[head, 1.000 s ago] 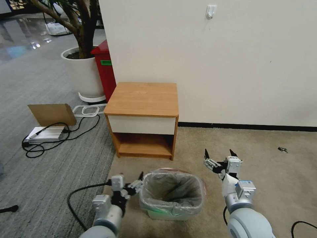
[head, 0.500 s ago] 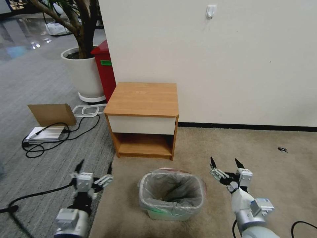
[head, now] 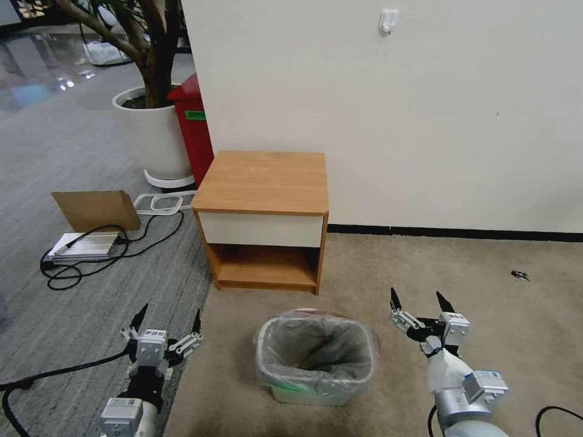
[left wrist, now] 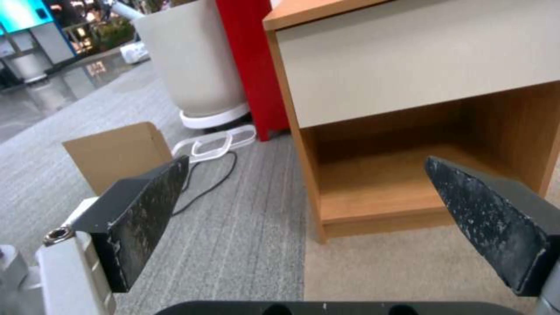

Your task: Pick up the garbage bag from the table and place it over the trash can.

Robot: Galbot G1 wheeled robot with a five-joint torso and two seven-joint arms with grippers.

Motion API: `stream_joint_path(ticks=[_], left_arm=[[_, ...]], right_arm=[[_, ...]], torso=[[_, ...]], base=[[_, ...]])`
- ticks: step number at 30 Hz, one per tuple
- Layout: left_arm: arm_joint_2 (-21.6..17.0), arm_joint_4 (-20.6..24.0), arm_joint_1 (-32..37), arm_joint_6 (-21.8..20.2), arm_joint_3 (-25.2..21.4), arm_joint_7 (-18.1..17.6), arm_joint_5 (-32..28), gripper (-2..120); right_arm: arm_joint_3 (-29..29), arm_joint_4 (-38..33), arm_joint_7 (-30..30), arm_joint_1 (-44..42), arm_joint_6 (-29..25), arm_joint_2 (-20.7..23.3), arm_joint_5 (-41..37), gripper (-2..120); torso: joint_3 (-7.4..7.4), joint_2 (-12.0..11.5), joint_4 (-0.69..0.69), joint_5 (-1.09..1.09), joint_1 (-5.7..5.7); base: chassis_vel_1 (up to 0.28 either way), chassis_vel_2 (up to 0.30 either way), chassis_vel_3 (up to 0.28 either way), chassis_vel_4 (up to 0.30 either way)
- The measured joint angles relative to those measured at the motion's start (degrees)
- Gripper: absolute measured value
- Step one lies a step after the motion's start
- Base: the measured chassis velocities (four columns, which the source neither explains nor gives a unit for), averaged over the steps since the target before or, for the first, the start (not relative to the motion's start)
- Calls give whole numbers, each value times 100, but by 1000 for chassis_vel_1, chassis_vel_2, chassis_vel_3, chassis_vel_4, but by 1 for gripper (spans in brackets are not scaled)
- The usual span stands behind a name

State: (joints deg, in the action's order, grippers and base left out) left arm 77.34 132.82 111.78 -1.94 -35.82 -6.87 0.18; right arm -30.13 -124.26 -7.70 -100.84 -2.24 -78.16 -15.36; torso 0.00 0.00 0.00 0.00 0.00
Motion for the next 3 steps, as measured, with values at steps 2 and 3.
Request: stream_joint_path(ticks=[2,3], left_arm=[[0,0,-1,-1,1,-1,-1,100],[-1,0,-3,-2,2,-3,-2,100]], right_arm=[[0,1,-1,1,1,0,1,100],[1,1,-2,1,2,1,1,100]], torso=[[0,0,0,0,0],[0,0,0,0,0]], base=[[0,0,0,0],[0,0,0,0]])
